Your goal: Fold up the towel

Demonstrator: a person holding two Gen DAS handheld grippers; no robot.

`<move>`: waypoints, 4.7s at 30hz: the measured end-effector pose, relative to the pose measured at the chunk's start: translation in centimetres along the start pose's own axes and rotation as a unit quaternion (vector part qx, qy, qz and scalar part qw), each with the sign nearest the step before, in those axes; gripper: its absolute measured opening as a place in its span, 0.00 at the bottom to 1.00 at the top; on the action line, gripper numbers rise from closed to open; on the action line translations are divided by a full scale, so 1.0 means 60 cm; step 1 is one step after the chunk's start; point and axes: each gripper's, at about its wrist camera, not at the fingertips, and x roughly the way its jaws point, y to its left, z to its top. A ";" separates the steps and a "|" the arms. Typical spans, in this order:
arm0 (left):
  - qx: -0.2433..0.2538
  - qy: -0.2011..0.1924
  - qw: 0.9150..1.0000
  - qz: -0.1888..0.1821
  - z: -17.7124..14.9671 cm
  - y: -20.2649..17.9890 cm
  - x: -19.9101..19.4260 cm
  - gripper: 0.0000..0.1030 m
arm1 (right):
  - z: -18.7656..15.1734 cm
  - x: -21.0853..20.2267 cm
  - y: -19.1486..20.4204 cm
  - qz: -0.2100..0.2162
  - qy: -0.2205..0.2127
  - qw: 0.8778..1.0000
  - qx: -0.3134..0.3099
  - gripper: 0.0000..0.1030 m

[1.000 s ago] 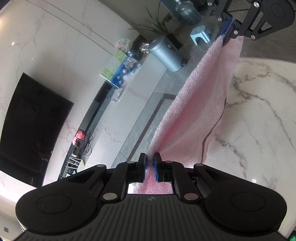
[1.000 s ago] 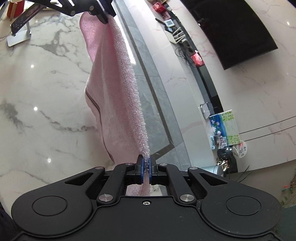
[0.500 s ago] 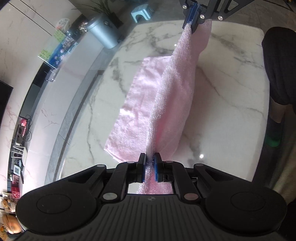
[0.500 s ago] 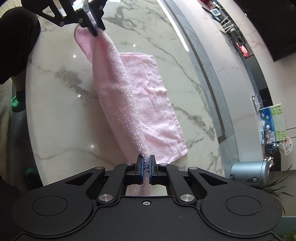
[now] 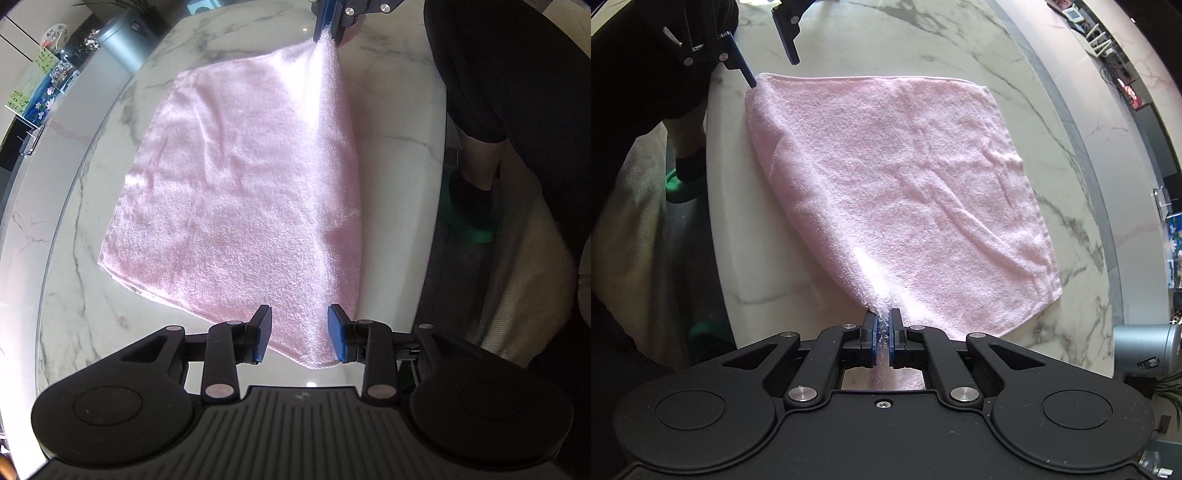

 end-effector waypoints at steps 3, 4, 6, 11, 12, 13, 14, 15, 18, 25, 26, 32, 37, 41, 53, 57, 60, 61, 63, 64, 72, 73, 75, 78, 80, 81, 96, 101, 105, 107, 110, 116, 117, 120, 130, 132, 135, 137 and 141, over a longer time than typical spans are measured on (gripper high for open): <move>0.016 -0.004 1.000 -0.016 -0.002 -0.021 0.009 0.36 | -0.012 0.011 0.015 0.013 0.011 1.000 -0.004 0.05; 0.027 -0.004 0.999 -0.016 -0.002 -0.030 0.014 0.38 | -0.018 0.014 0.021 0.018 0.014 1.000 -0.009 0.06; 0.052 -0.002 0.999 -0.007 -0.002 -0.046 0.026 0.39 | -0.027 0.020 0.031 0.027 0.019 0.999 -0.018 0.16; 0.068 0.008 0.998 -0.003 0.003 -0.053 0.054 0.39 | -0.046 0.029 0.047 0.031 0.020 0.999 -0.035 0.35; 0.065 0.005 0.998 -0.004 0.004 -0.051 0.056 0.39 | -0.049 0.031 0.050 0.036 0.019 0.998 -0.037 0.41; 0.061 0.002 0.998 -0.004 0.005 -0.049 0.060 0.39 | -0.052 0.032 0.052 0.041 0.019 0.998 -0.038 0.42; 0.059 0.001 0.998 -0.005 0.007 -0.048 0.063 0.39 | -0.055 0.034 0.055 0.046 0.019 0.998 -0.040 0.44; 0.060 0.001 0.998 -0.005 0.007 -0.046 0.066 0.39 | -0.058 0.037 0.059 0.052 0.020 0.998 -0.043 0.45; 0.062 0.002 0.998 -0.005 0.008 -0.038 0.073 0.39 | -0.069 0.053 0.072 0.059 0.027 0.996 -0.056 0.46; 0.044 0.027 0.998 -0.043 0.014 -0.002 0.095 0.39 | -0.087 0.086 0.066 0.074 0.045 0.995 -0.041 0.46; 0.038 0.031 0.997 -0.052 0.016 0.004 0.098 0.38 | -0.088 0.086 0.065 0.077 0.045 0.995 -0.040 0.46; 0.014 0.038 0.996 -0.080 0.025 0.018 0.103 0.18 | -0.094 0.087 0.052 0.084 0.034 0.996 -0.028 0.46; 0.027 0.030 0.996 -0.075 0.026 0.011 0.095 0.09 | -0.102 0.090 0.049 0.083 0.030 0.996 -0.032 0.46; 0.024 0.025 0.997 -0.062 0.026 0.015 0.092 0.07 | -0.107 0.094 0.054 0.079 0.025 0.995 -0.051 0.46; 0.008 0.004 1.000 -0.026 0.030 0.045 0.056 0.06 | -0.093 0.113 0.039 0.049 0.052 0.997 -0.033 0.04; 0.000 0.005 1.000 -0.002 0.034 0.066 0.036 0.06 | -0.086 0.088 0.013 0.016 0.040 0.999 -0.011 0.03; -0.007 0.005 1.000 0.025 0.041 0.088 0.018 0.06 | -0.080 0.052 -0.026 -0.023 0.028 0.999 0.015 0.03; -0.010 0.005 0.999 0.036 0.043 0.097 0.007 0.07 | -0.075 0.038 -0.040 -0.038 0.023 0.999 0.024 0.03; -0.018 -0.001 0.998 0.057 0.047 0.111 -0.017 0.06 | -0.068 0.011 -0.064 -0.065 0.015 0.997 0.038 0.03; -0.023 -0.004 0.997 0.069 0.050 0.120 -0.029 0.06 | -0.064 -0.003 -0.077 -0.080 0.010 0.996 0.044 0.03; -0.030 -0.020 0.986 0.160 0.079 0.177 -0.122 0.06 | -0.018 -0.107 -0.138 -0.180 -0.013 0.982 0.059 0.02; -0.030 -0.021 0.984 0.173 0.083 0.183 -0.133 0.06 | -0.013 -0.117 -0.144 -0.193 -0.012 0.980 0.055 0.02; -0.030 -0.024 0.979 0.198 0.090 0.196 -0.154 0.06 | -0.003 -0.136 -0.156 -0.210 -0.013 0.976 0.053 0.02; -0.035 -0.029 0.972 0.229 0.103 0.217 -0.176 0.06 | 0.011 -0.168 -0.176 -0.239 -0.016 0.969 0.058 0.02; -0.040 -0.032 0.967 0.248 0.111 0.233 -0.186 0.06 | 0.018 -0.184 -0.190 -0.255 -0.019 0.965 0.063 0.02; -0.043 -0.034 0.965 0.255 0.115 0.241 -0.189 0.06 | 0.022 -0.191 -0.200 -0.263 -0.022 0.962 0.068 0.02; -0.092 -0.047 0.946 0.307 0.163 0.369 -0.214 0.06 | 0.068 -0.193 -0.337 -0.308 -0.029 0.945 0.103 0.02; -0.098 -0.060 0.936 0.332 0.179 0.401 -0.236 0.06 | 0.081 -0.211 -0.380 -0.336 -0.036 0.935 0.110 0.02; -0.104 -0.077 0.927 0.352 0.179 0.405 -0.253 0.06 | 0.080 -0.227 -0.396 -0.353 -0.048 0.927 0.113 0.02; -0.105 -0.081 0.927 0.352 0.176 0.398 -0.257 0.06 | 0.077 -0.232 -0.396 -0.354 -0.052 0.927 0.116 0.02; -0.095 -0.074 0.932 0.340 0.168 0.378 -0.249 0.06 | 0.070 -0.227 -0.377 -0.343 -0.050 0.931 0.109 0.02; -0.080 -0.066 0.950 0.295 0.141 0.322 -0.225 0.06 | 0.052 -0.192 -0.312 -0.299 -0.035 0.949 0.089 0.02; -0.074 -0.063 0.953 0.286 0.135 0.309 -0.220 0.06 | 0.047 -0.183 -0.297 -0.290 -0.032 0.953 0.085 0.02; -0.060 -0.059 0.962 0.258 0.116 0.269 -0.205 0.06 | 0.027 -0.152 -0.241 -0.253 -0.023 0.965 0.069 0.02; -0.028 -0.051 0.988 0.145 0.032 0.108 -0.135 0.06 | -0.025 -0.070 -0.093 -0.145 -0.016 0.988 0.054 0.02; -0.022 -0.049 0.990 0.128 0.018 0.084 -0.126 0.06 | -0.034 -0.061 -0.071 -0.130 -0.019 0.990 0.053 0.02; -0.021 -0.050 0.992 0.110 0.000 0.053 -0.118 0.06 | -0.047 -0.053 -0.043 -0.110 -0.020 0.992 0.055 0.02; -0.021 -0.052 0.994 0.099 -0.012 0.033 -0.116 0.06 | -0.056 -0.048 -0.025 -0.096 -0.020 0.994 0.057 0.02; -0.019 -0.052 0.995 0.081 -0.029 -0.001 -0.115 0.06 | -0.075 -0.044 -0.001 -0.074 -0.019 0.995 0.059 0.02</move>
